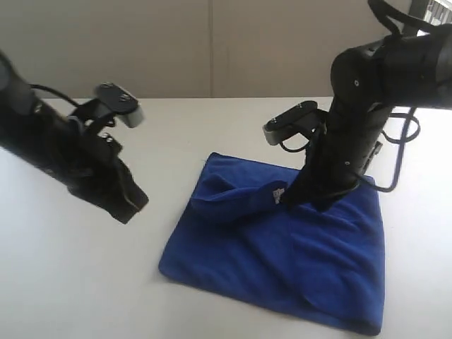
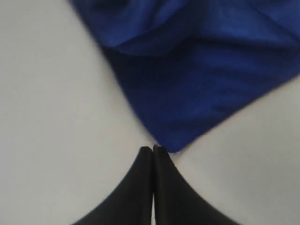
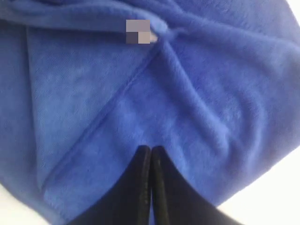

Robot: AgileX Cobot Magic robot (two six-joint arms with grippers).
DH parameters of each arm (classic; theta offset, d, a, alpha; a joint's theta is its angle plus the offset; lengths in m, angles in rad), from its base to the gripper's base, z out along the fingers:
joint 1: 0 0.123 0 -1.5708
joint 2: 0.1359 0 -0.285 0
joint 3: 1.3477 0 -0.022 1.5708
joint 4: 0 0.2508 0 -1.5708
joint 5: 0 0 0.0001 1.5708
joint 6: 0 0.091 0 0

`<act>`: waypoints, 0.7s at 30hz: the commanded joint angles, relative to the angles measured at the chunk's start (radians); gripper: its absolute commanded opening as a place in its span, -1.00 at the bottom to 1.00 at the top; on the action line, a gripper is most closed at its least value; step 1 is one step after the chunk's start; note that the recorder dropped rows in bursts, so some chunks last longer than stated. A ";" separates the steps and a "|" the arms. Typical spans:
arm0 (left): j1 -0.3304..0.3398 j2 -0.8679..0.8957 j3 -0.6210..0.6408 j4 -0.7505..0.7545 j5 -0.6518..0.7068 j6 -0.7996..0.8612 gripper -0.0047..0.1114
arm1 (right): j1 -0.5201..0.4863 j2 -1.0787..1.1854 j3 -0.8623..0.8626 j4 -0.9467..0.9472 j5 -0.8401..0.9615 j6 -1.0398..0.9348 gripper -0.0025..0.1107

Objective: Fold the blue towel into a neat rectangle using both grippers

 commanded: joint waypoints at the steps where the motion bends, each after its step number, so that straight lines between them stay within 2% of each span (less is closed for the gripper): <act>1: -0.037 0.200 -0.155 -0.012 0.161 0.171 -0.92 | 0.003 -0.105 0.148 0.002 -0.029 0.075 -0.96; 5: -0.080 0.310 -0.188 -0.019 0.074 0.228 -0.92 | 0.003 -0.169 0.297 0.002 -0.140 0.119 -0.96; 10: -0.123 0.399 -0.192 -0.019 0.049 0.252 -0.92 | 0.003 -0.180 0.411 0.002 -0.249 0.123 -0.96; 15: -0.143 0.420 -0.190 -0.003 0.045 0.251 -0.92 | 0.003 -0.180 0.430 0.000 -0.323 0.146 -0.96; 21: -0.143 0.461 -0.188 0.013 0.099 0.247 -0.92 | -0.003 -0.180 0.430 0.000 -0.326 0.157 -0.96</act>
